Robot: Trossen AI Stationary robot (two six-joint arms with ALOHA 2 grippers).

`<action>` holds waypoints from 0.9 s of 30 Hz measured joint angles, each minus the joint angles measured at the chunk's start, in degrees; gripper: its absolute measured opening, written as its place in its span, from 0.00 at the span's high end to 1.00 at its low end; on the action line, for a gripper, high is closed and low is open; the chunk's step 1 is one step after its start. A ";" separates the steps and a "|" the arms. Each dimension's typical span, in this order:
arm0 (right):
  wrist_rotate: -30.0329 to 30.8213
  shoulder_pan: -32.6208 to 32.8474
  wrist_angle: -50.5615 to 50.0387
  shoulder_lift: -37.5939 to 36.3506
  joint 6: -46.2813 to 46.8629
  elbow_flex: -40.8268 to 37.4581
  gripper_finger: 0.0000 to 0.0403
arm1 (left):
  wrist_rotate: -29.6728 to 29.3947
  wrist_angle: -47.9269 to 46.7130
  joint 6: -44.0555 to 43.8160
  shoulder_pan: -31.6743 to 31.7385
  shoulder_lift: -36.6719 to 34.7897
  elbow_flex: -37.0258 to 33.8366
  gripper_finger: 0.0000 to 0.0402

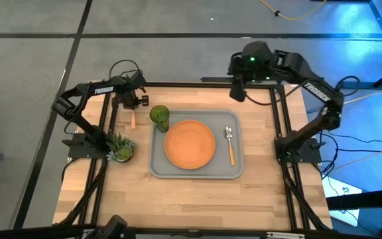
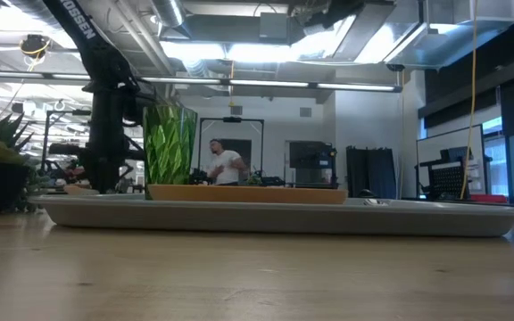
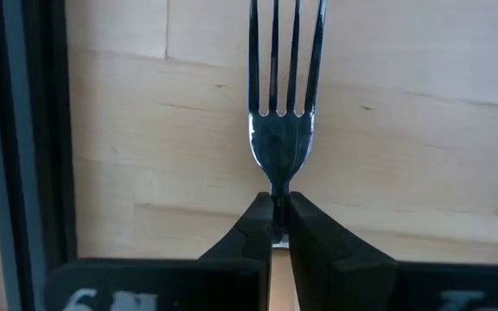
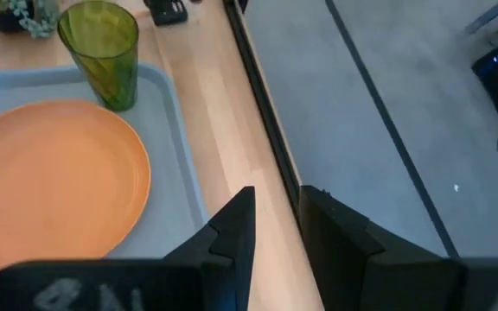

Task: Pick and place plate/cup/fork/spoon on tray
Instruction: Put the orange fork on the gray food tray to the right of the orange plate

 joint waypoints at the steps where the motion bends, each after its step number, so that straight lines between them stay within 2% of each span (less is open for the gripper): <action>1: 0.01 -0.36 -1.13 -0.53 0.05 0.01 0.75 | 0.00 -0.07 0.48 -0.02 -0.65 0.00 0.97; 9: -0.27 -3.81 -10.82 -1.60 1.50 -0.02 0.75 | -0.66 -2.42 1.04 -0.56 -8.62 0.04 0.97; 14: -7.73 -6.26 -11.43 -2.25 1.40 -1.89 0.75 | -2.19 -5.54 1.02 -2.33 -13.36 0.07 0.97; 16: -9.64 -6.86 -11.39 -3.17 1.40 -3.55 0.75 | -2.34 -6.70 0.99 -3.07 -14.99 0.07 0.97; 21: -10.03 -7.36 -11.16 -5.95 2.14 -9.78 0.75 | -2.37 -10.26 0.54 -5.12 -18.29 0.61 0.97; 27: -10.18 -7.34 -8.06 -10.84 4.65 -18.09 0.75 | -3.84 -17.00 0.96 -8.92 -18.63 7.97 0.97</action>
